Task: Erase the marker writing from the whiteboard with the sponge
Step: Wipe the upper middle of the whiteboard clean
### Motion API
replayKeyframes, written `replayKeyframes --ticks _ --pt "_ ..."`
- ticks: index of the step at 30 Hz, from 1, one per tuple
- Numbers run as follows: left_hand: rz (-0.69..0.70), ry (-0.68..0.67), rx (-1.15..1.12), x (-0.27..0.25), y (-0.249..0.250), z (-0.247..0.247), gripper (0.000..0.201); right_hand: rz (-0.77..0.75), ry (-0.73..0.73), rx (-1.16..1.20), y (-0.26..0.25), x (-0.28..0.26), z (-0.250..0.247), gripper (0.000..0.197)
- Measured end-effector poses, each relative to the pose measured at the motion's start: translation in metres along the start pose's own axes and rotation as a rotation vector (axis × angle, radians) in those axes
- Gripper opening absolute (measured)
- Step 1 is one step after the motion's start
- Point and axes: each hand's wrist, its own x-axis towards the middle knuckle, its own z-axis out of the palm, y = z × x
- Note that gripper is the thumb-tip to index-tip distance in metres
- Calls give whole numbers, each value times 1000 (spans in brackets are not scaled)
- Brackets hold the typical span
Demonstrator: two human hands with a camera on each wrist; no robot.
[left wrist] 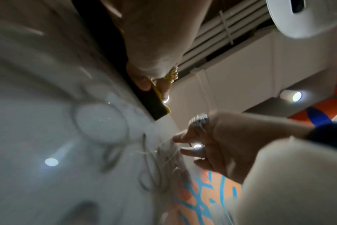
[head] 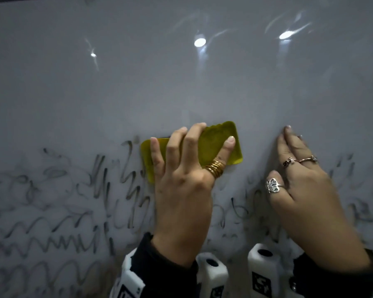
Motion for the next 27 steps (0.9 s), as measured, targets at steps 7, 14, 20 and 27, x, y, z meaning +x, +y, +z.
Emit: replayKeyframes --ticks 7,14,20,27 --pt "25 -6 -45 -1 -3 0 56 -12 52 15 4 -3 -5 67" --pt "-150 22 7 -32 -66 -28 77 -83 107 11 -10 -4 8 65" --pt "-134 11 -16 -16 -51 -23 70 -357 -16 144 -46 -9 20 65" --pt "-2 34 -32 -24 -87 -36 54 -221 9 -40 -68 -19 42 71"
